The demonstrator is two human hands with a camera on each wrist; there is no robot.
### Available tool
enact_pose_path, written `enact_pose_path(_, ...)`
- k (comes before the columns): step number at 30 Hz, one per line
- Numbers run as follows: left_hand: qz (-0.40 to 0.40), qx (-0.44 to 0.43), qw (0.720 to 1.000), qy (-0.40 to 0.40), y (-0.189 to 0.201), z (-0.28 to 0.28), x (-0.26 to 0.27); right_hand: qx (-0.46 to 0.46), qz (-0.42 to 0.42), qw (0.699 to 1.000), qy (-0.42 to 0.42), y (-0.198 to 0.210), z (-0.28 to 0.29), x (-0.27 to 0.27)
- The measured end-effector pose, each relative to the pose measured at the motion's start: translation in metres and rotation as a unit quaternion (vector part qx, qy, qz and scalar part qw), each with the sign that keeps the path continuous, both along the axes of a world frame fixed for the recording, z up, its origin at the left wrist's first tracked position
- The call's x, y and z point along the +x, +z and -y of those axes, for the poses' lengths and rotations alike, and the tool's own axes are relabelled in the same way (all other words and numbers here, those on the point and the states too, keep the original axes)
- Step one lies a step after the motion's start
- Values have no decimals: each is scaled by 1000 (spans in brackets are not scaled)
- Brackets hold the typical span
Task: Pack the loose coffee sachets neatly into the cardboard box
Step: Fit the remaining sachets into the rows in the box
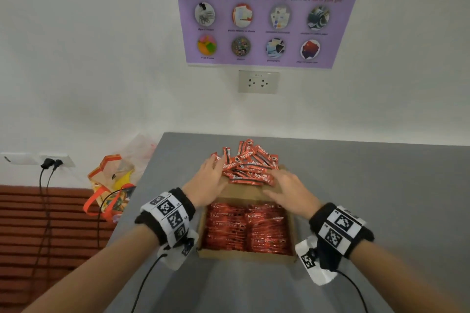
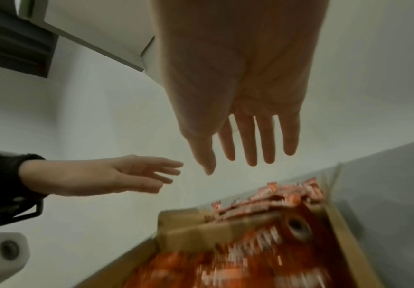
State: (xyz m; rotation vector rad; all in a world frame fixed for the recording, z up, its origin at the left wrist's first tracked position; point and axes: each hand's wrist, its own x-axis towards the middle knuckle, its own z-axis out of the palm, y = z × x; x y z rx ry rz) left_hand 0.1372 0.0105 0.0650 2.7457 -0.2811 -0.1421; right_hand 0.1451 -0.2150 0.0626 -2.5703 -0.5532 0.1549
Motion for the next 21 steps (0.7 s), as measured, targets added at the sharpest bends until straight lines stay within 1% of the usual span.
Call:
enact_pose_path(1,-31,-5,999,9,2,-1,15,2,-3,1000,-9,3,-3,15)
enact_pose_path(3,-90,0,996,5,5,2,42,-6,-38,999,-27,6,-10,43)
enact_pose_path(5,-123,36,992,-9,7,8,63,-39,-85,995,-44,0,-17,68)
enact_pose_path(7,-138,90,986,-21,5,13,78,-87,-126,986,-62,-11,-22,88)
enact_pose_path(10,-175,156,972,-21,-3,23,100,-184,-175,964,-76,-24,-24,115)
enact_pose_path(12,-183,157,970,8,-8,29,117,-230,-202,949,-79,-27,-24,130)
enact_pose_path(14,-178,143,972,54,-11,35,134,-244,-228,940,-72,-32,-25,143)
enact_pose_path(17,-207,152,961,105,-22,39,155,-237,-229,942,-55,-40,-31,159)
enact_pose_path(19,-217,150,956,127,-29,42,164,-243,-202,948,-41,-44,-35,166)
enact_pose_path(21,-211,139,958,134,-38,47,170,-236,-175,955,-31,-47,-36,170)
